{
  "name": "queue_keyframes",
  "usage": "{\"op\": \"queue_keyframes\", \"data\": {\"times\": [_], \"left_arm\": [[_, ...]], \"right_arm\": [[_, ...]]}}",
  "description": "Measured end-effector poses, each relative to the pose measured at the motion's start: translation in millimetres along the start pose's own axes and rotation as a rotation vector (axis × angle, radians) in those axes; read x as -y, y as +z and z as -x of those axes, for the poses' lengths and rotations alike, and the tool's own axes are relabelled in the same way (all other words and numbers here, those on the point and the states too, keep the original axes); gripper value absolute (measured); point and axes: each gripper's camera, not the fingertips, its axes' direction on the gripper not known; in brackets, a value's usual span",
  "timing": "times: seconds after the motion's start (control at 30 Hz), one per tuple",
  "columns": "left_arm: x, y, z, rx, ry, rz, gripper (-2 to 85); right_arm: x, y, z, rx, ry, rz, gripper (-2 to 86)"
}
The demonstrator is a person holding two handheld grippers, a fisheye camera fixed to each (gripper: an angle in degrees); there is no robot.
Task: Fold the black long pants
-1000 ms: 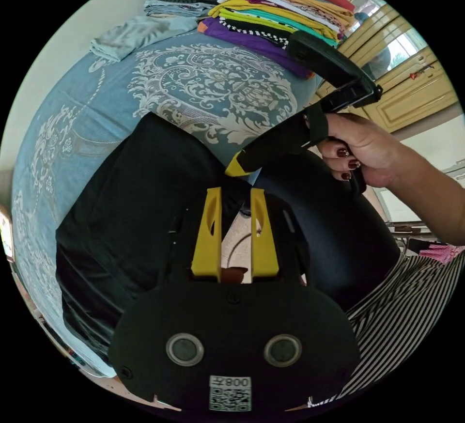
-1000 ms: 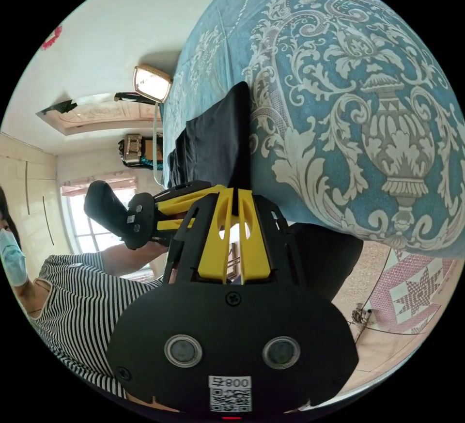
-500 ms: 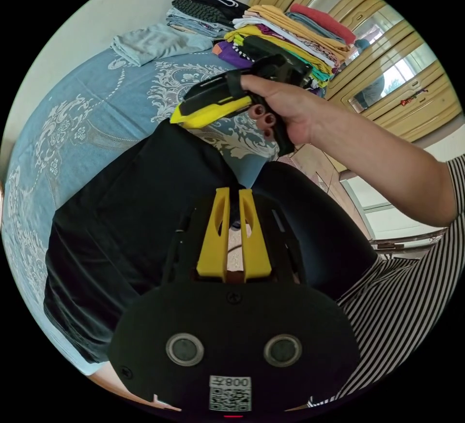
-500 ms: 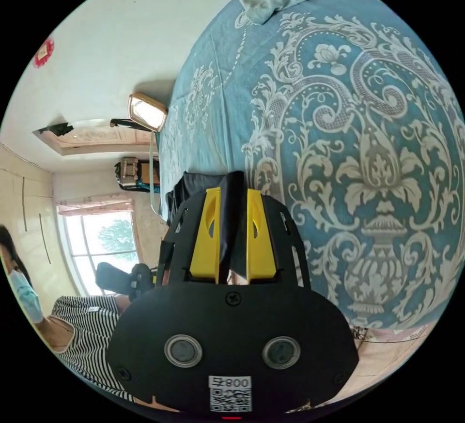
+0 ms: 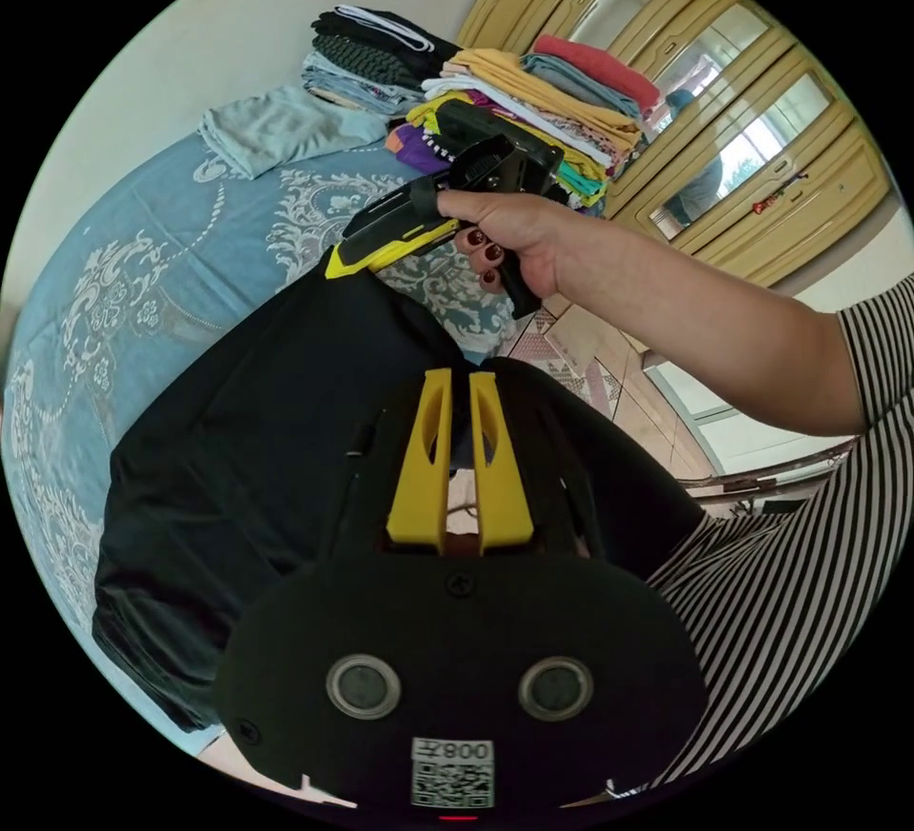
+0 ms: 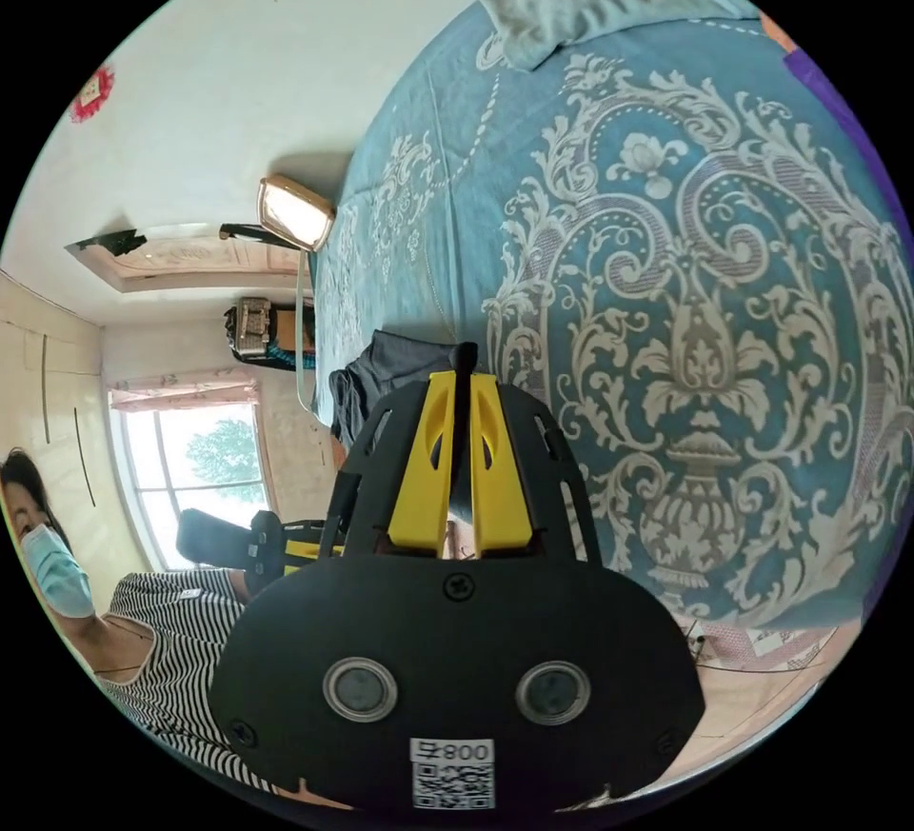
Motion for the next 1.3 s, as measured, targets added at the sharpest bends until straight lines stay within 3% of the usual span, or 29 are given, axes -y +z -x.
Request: {"op": "queue_keyframes", "data": {"times": [0.4,0.73,1.3], "left_arm": [[-109.6,-12.8,36.1,-0.056,-0.064,-0.073,2.4],[-245.3,-59.0,89.1,-0.094,-0.168,-0.260,2.4],[-558.7,-116.5,230.0,-0.067,-0.594,-0.551,2.8]], "right_arm": [[-22.9,-63.8,68.4,-0.029,0.055,-0.063,2.2],[-19.8,-98.0,205.5,0.029,-0.066,-0.086,2.2],[33.9,-4.2,476.6,0.045,-0.247,0.167,2.3]]}}
